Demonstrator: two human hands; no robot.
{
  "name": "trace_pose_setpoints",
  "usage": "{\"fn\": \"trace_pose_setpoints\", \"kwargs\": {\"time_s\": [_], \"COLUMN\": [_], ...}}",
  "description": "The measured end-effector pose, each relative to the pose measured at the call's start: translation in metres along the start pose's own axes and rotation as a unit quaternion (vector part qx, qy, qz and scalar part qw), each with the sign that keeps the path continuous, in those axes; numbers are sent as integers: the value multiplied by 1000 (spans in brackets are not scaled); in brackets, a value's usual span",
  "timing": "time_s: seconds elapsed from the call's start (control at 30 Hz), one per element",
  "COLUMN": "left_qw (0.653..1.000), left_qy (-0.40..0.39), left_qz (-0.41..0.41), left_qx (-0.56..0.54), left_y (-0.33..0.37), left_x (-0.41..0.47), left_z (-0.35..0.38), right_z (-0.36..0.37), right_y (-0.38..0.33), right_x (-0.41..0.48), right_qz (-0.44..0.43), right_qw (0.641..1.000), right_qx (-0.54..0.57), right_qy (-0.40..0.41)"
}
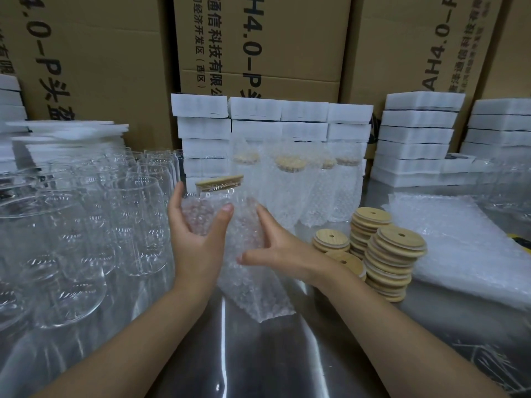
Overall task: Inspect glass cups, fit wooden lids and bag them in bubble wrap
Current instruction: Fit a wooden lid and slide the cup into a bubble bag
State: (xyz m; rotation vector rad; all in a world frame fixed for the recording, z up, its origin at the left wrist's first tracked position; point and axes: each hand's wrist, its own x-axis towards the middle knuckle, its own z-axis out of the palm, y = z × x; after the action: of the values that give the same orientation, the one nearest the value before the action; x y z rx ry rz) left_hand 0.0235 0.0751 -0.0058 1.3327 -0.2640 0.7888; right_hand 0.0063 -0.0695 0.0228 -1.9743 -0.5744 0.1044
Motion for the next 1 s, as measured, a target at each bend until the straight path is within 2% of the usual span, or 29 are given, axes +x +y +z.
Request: {"fn": "trace_pose_setpoints", "kwargs": {"time_s": [0.07, 0.17, 0.3, 0.43, 0.53, 0.6, 0.8, 1.0], "left_qw": [1000, 998, 994, 980, 959, 948, 949, 961], "left_qy": [-12, -45, -99, -195, -269, -292, -275, -245], "left_qz": [17, 39, -16, -29, -42, -58, -50, -23], "left_qx": [6, 6, -52, 12, 77, 109, 147, 123], "left_y": [3, 12, 14, 7, -2, -3, -6, -6], "left_x": [-1, -3, -4, -7, -10, -11, -13, -15], "left_z": [0, 1, 2, 3, 5, 5, 3, 5], "right_z": [3, 11, 5, -2, -6, -7, -3, 0], "right_y": [6, 6, 4, 0, -4, -4, -4, -5], "right_x": [2, 2, 7, 7, 4, 4, 3, 2], "right_qz": [31, 24, -27, -67, -80, -88, -87, -101], "right_qw": [999, 995, 981, 958, 948, 944, 949, 950], "right_qx": [-39, -40, 38, 101, 118, 117, 82, 81], "right_qy": [17, 86, 188, 259, 286, 296, 291, 285]}}
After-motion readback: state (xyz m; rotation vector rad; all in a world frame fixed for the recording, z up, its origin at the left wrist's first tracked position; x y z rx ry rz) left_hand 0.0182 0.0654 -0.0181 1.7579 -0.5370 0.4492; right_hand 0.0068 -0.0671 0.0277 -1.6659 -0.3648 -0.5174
